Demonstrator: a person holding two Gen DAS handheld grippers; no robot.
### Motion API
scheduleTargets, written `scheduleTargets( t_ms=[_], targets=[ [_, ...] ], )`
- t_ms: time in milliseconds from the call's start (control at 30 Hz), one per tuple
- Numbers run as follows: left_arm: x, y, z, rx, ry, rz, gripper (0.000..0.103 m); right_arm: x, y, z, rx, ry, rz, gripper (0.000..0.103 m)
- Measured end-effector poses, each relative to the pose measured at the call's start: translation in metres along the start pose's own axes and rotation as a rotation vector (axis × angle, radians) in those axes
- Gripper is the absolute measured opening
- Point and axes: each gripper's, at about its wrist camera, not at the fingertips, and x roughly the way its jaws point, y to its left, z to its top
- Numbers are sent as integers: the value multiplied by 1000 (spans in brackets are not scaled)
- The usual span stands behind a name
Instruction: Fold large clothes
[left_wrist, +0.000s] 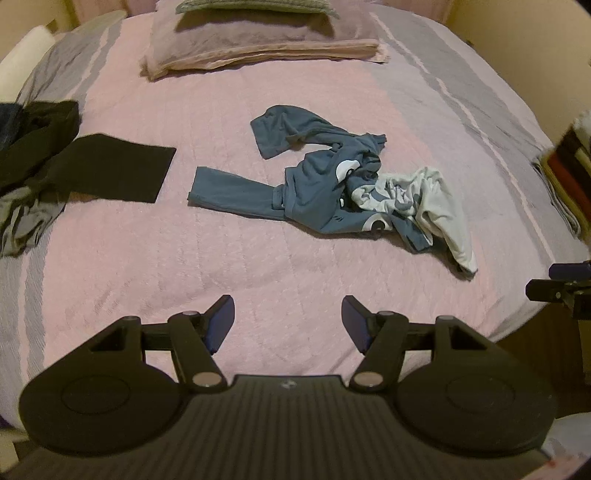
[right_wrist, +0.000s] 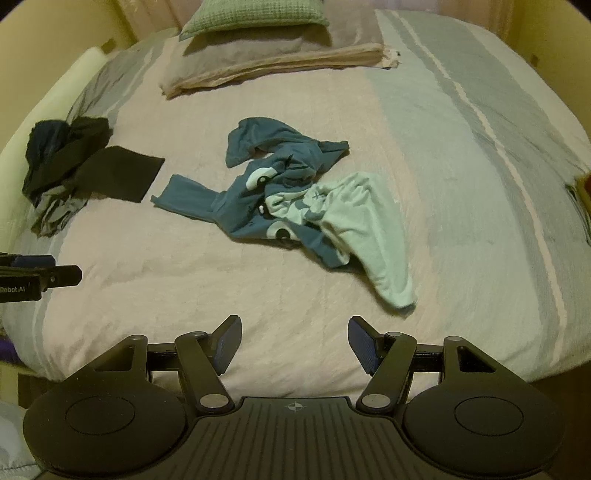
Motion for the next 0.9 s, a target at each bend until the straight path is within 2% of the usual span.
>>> scheduleTargets(
  t_ms=[200,333,500,700,900],
  targets=[
    [21,-28,6,-157,4,44,61,16,-65,49,-145,12,53,61],
    [40,-34,-2,-350,-17,122,61,36,-107,86,-297,-4,69,61],
    [53,-24,-31,-560,-51,222,61,74,-131,126,-518,-54,104,61],
    [86,-5,-63,-728,-49,337,61,163,-146,172,-703,-105,140,60],
    [120,10,-70,-825,-74,378,61,259,-149,213,-857,-151,177,51]
  ],
)
